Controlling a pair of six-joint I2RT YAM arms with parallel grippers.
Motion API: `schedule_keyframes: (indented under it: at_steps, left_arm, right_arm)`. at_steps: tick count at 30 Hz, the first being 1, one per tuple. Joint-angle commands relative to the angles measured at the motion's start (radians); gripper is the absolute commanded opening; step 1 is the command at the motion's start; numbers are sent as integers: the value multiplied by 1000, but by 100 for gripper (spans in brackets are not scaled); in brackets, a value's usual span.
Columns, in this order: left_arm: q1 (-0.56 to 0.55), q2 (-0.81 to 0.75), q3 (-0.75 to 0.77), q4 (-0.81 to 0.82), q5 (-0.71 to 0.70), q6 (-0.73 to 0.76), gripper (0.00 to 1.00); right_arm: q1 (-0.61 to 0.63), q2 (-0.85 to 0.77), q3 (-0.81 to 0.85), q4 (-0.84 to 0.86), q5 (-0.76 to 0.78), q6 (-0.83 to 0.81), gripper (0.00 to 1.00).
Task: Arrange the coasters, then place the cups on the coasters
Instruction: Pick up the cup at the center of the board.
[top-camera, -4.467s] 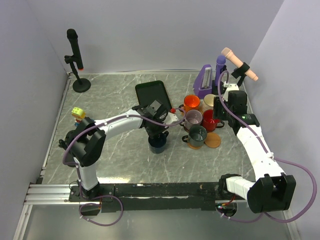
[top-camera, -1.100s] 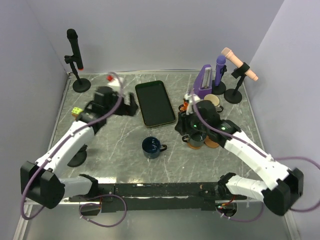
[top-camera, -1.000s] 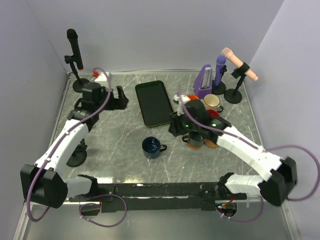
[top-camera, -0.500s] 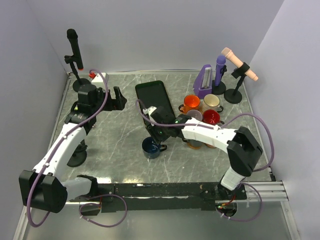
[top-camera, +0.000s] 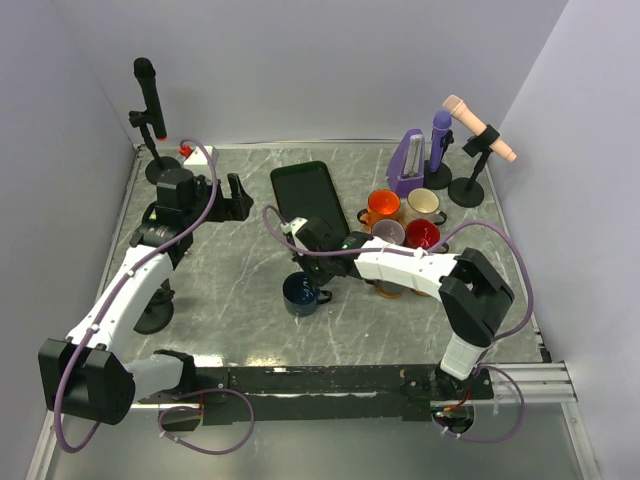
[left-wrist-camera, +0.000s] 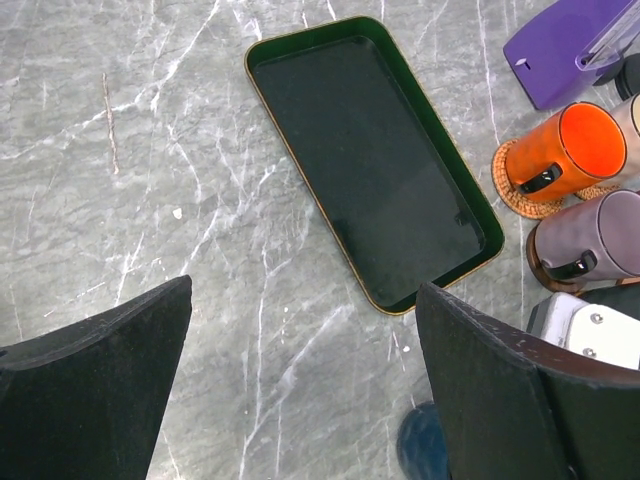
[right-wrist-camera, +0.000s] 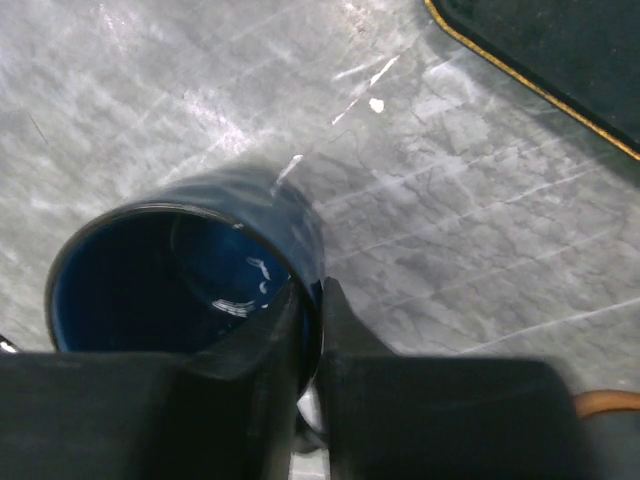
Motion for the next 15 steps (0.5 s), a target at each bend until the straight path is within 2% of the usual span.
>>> schedule_keyframes:
  at_steps: [1,7,12,15]
  left_arm:
    - [6,-26,21,25,-12,15,97]
    - [6,-29,21,22,-28,21,97]
    - [7,-38,18,21,16,58,97]
    - [6,-48,12,29,44,71,97]
  right_arm:
    - [9,-18,5,42,17,15,0]
    - [8,-178,46,-29,28,36,0]
    - [5,-347,126,-154,197,0,0]
    - [-69,-450,125,-215,211,-19,0]
